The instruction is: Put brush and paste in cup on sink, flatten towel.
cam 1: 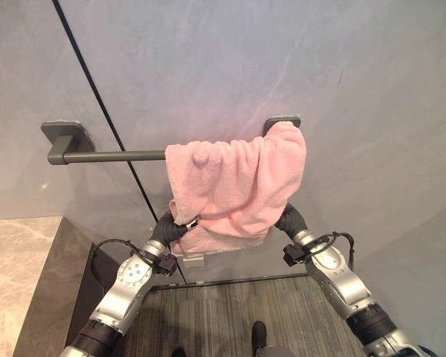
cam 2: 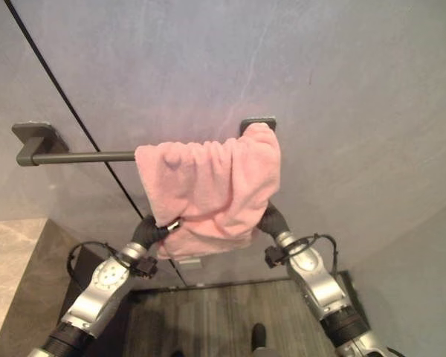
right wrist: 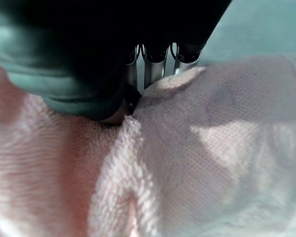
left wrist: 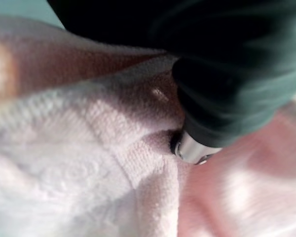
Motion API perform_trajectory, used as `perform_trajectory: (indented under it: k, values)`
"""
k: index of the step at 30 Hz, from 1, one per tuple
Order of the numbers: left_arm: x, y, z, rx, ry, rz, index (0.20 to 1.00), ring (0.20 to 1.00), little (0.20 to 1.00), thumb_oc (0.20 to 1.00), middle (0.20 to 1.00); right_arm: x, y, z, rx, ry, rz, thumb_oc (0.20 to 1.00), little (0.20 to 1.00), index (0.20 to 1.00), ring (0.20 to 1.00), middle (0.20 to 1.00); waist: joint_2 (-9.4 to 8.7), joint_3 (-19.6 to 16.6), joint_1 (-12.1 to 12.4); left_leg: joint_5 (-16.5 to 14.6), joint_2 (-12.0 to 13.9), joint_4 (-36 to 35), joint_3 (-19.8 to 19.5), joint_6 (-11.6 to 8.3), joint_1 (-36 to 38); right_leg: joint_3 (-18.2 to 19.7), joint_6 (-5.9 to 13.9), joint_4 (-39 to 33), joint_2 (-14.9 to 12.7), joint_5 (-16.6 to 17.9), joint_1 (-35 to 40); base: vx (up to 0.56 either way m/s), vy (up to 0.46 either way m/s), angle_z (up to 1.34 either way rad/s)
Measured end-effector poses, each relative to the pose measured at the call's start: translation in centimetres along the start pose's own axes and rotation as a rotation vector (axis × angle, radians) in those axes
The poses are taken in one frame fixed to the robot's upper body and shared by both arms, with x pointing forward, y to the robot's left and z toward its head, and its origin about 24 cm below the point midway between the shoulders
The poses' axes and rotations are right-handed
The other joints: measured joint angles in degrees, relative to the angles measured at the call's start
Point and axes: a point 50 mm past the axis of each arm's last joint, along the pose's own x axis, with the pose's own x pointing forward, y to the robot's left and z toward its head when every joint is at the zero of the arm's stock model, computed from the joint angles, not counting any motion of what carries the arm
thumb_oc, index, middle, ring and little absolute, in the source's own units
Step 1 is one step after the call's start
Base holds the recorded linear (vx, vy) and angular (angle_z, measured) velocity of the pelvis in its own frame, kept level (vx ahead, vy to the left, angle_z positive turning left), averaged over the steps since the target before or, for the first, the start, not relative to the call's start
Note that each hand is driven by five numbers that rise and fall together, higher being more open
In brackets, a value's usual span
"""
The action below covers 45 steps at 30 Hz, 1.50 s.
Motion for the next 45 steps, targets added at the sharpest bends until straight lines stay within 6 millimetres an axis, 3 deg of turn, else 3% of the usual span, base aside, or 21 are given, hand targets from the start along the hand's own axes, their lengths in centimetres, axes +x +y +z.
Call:
perform_trajectory:
  k: [7,11,15,22,28,32,38,41,43,45]
  values:
    - [0.3,-0.8,4.9,0.000,-0.234,-0.035,0.200,0.200,0.200,0.200,0.200,0.5,1.9,5.3,0.038,-0.263,0.106,0.200,0.200,0.200,0.200,0.200,-0.25,-0.2,0.1,0.0,0.0,0.0,0.0,-0.02,-0.1,0.0,0.06,0.0,-0.2,0.0,-0.1,0.00,0.000,0.00]
    - [-0.2,-0.5,6.7,-0.004,-0.321,-0.019,0.200,0.200,0.200,0.200,0.200,0.9,3.0,7.0,0.064,-0.337,0.170,0.200,0.200,0.200,0.200,0.200,-0.39,-0.2,0.4,0.1,0.0,0.0,0.0,-0.08,-0.3,0.0,0.05,0.0,-0.2,0.1,-0.4,0.00,0.000,0.00]
    - [-0.6,0.1,7.1,-0.017,-0.340,0.008,0.200,0.200,0.200,0.200,0.200,1.4,3.9,7.6,0.062,-0.357,0.229,0.200,0.200,0.200,0.200,0.200,-0.68,-0.4,1.2,0.2,-0.1,0.0,-0.2,-0.25,-1.3,-0.2,-0.14,0.0,-0.3,0.3,-1.1,-0.01,0.006,0.04]
    - [-2.9,2.0,5.9,-0.010,-0.294,0.135,0.200,0.200,0.200,0.200,0.200,2.2,5.3,8.3,0.064,-0.384,0.297,0.200,0.200,0.200,0.200,0.200,-0.66,0.0,2.6,0.2,-0.2,0.0,-0.9,-0.31,-2.3,-1.5,0.09,0.0,-0.7,0.0,-1.5,-0.02,0.005,0.06]
    - [-4.1,2.4,4.5,-0.028,-0.232,0.179,0.200,0.200,0.200,0.200,0.200,2.3,6.0,8.2,0.042,-0.378,0.319,0.200,0.200,0.200,0.200,0.200,-0.63,0.6,4.9,0.5,-0.4,0.0,-2.1,-0.37,-3.4,-2.4,0.17,0.0,-1.0,0.0,-1.9,0.00,0.007,0.11]
    - [-4.2,3.2,2.7,-0.031,-0.153,0.236,0.200,0.200,0.200,0.200,0.200,2.3,6.0,7.7,-0.002,-0.357,0.316,0.200,0.200,0.200,0.200,0.200,-0.50,0.7,4.3,0.5,-0.4,0.0,-2.6,-0.37,-3.9,-3.0,0.23,0.0,-1.0,-0.1,-2.1,0.00,0.013,0.06]
    - [-4.2,3.2,2.3,-0.050,-0.143,0.275,0.200,0.200,0.200,0.200,0.200,2.4,7.0,7.5,0.008,-0.354,0.344,0.200,0.200,0.200,0.200,0.200,0.23,1.2,4.0,0.5,-0.4,0.0,-2.5,-0.38,-3.9,-2.9,0.24,0.0,-1.0,-0.1,-2.1,0.00,0.003,0.01]
    - [-4.0,3.4,-0.9,-0.107,-0.028,0.342,0.200,0.200,0.200,0.200,0.200,3.1,6.8,5.4,-0.005,-0.257,0.320,0.200,0.200,0.200,0.200,0.200,0.56,1.4,3.9,0.5,-0.4,0.0,-2.0,-0.39,-3.6,-2.7,0.25,0.0,-1.0,-0.1,-2.2,0.01,0.018,-0.08]
    - [-4.4,4.2,-3.0,-0.022,0.086,0.401,0.200,0.200,0.200,0.200,0.200,3.1,6.0,4.3,-0.156,-0.196,0.278,0.200,0.200,0.200,0.200,0.200,0.50,1.5,3.7,0.4,-0.3,0.0,-1.8,-0.38,-3.4,-2.4,0.22,0.0,-0.9,-0.2,-2.2,0.01,0.007,-0.09]
    - [-4.4,4.2,-3.1,0.050,0.102,0.437,0.200,0.200,0.200,0.200,0.200,2.7,5.3,3.7,-0.195,-0.173,0.222,0.200,0.200,0.200,0.200,0.200,0.35,1.8,3.4,0.4,-0.3,0.0,-1.8,-0.38,-3.2,-2.2,0.24,0.0,-0.8,-0.3,-2.1,0.00,0.010,-0.03]
